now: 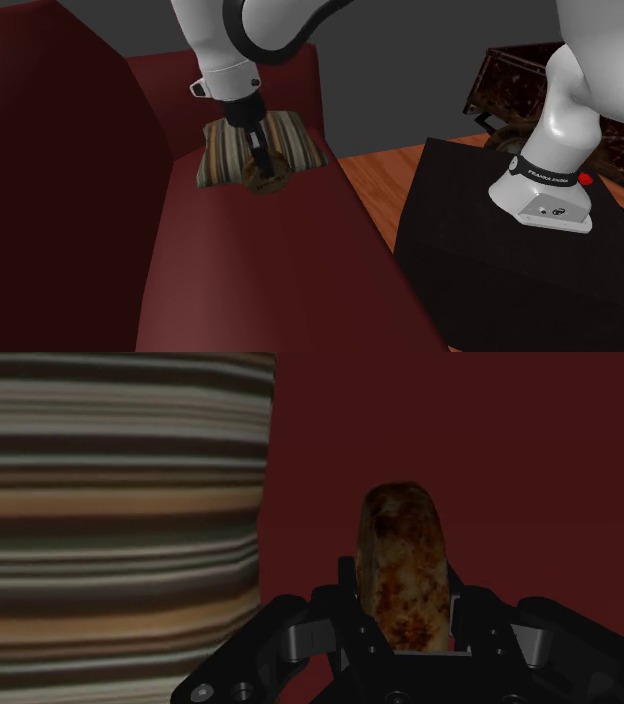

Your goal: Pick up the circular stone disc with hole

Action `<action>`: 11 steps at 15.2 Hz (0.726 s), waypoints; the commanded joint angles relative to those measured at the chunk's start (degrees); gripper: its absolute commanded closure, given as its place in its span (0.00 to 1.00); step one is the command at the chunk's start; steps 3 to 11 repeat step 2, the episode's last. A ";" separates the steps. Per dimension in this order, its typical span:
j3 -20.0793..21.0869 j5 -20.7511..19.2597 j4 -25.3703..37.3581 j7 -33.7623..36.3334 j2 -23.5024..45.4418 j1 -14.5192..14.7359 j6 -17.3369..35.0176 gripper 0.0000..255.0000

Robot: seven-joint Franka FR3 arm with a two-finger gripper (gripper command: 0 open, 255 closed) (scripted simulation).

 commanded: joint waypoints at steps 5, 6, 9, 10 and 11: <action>0.05 0.08 0.26 -0.01 -0.40 -0.02 -0.67 1.00; 0.05 0.08 0.26 -0.01 -0.40 -0.02 -0.67 1.00; 0.05 0.08 0.26 -0.01 -0.40 -0.02 -0.67 1.00; 0.05 0.08 0.26 -0.01 -0.40 -0.02 -0.67 1.00; 0.05 0.08 0.26 -0.01 -0.40 -0.02 -0.67 1.00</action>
